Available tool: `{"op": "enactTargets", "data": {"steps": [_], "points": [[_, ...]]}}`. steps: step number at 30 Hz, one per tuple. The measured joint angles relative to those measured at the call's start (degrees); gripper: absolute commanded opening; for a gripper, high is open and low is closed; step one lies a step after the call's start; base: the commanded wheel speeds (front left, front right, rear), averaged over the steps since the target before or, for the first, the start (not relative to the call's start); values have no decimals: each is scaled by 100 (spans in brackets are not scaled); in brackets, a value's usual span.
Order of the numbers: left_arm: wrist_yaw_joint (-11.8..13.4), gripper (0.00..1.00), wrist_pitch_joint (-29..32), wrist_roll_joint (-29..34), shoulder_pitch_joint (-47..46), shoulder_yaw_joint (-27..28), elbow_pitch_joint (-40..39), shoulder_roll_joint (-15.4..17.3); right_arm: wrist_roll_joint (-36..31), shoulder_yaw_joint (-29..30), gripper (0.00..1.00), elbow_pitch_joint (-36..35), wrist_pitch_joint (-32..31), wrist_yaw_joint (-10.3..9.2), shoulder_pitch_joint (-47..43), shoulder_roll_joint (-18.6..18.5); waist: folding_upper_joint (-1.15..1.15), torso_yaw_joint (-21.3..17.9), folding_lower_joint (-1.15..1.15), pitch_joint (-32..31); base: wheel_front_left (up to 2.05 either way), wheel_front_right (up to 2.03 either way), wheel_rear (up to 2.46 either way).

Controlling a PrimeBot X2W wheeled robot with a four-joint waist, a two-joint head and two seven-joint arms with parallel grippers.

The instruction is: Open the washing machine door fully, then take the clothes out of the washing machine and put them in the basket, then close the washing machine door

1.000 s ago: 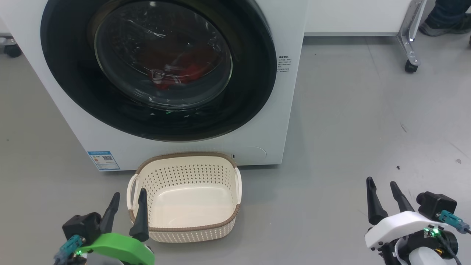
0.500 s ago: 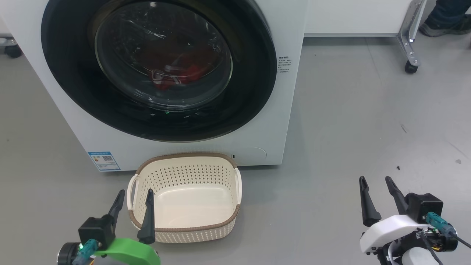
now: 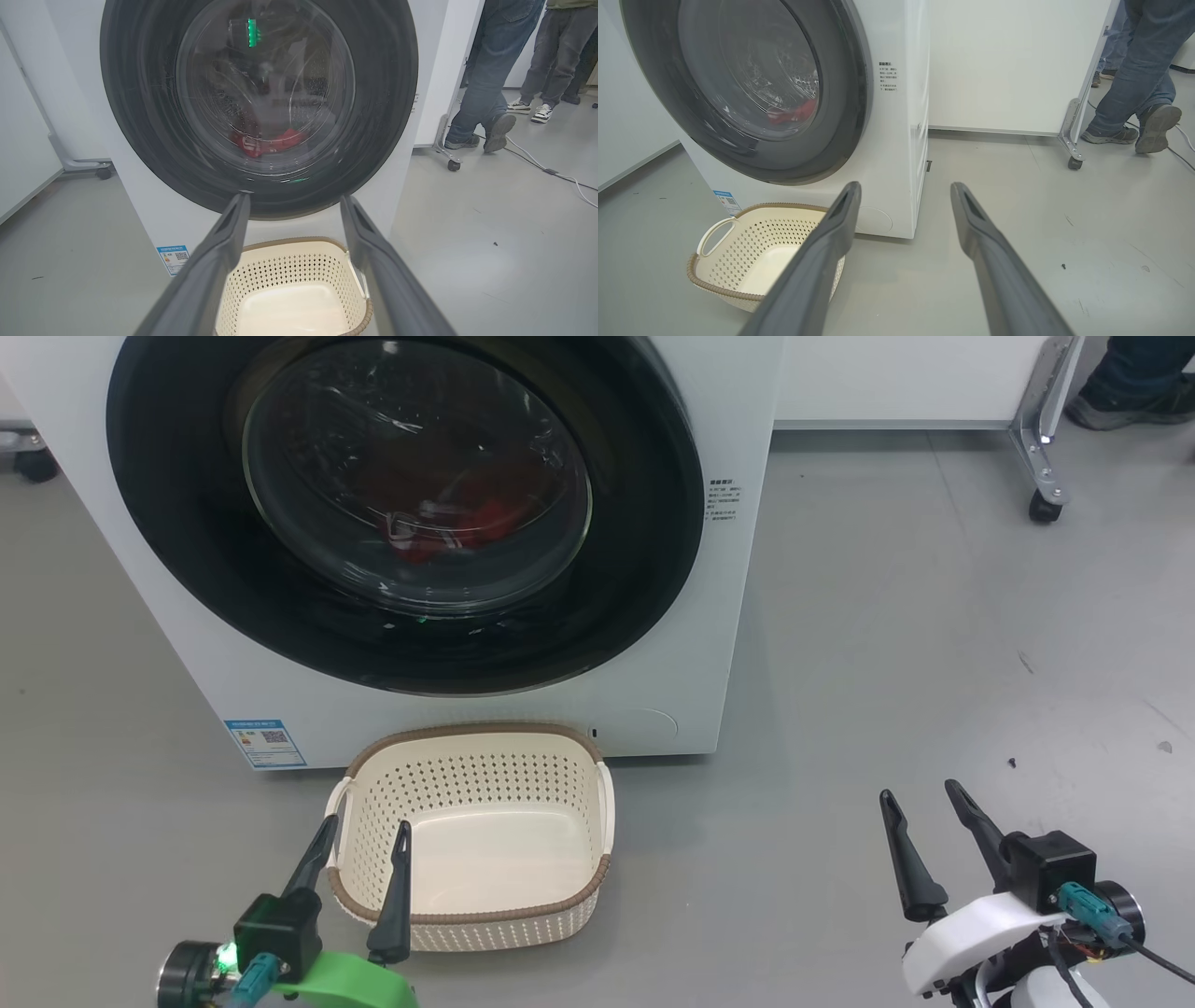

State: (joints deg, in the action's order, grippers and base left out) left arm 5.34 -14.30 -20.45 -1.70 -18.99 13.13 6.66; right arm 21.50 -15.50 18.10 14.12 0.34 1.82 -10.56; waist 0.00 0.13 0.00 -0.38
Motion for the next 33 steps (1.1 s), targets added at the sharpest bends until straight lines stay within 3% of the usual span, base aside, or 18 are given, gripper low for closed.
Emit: {"op": "enactTargets", "data": {"steps": [27, 28, 29, 33], "points": [[43, 100, 0, 43, -1, 123, 254, -55, -47, 247, 100, 34, 0, 20, -29, 125, 0, 10, 0, 21, 0, 0, 0], [43, 100, 0, 43, -1, 125, 256, -56, -47, 260, 40, 34, 0, 27, -29, 133, 0, 11, 0, 22, 0, 0, 0], [43, 100, 0, 43, -1, 127, 260, -56, -47, 276, 0, 33, 0, 43, -29, 143, 0, 12, 0, 23, 0, 0, 0], [55, 100, 0, 43, -1, 138, 272, -59, -47, 291, 0, 36, 0, 90, -29, 156, 0, 16, 0, 26, 0, 0, 0]]}}
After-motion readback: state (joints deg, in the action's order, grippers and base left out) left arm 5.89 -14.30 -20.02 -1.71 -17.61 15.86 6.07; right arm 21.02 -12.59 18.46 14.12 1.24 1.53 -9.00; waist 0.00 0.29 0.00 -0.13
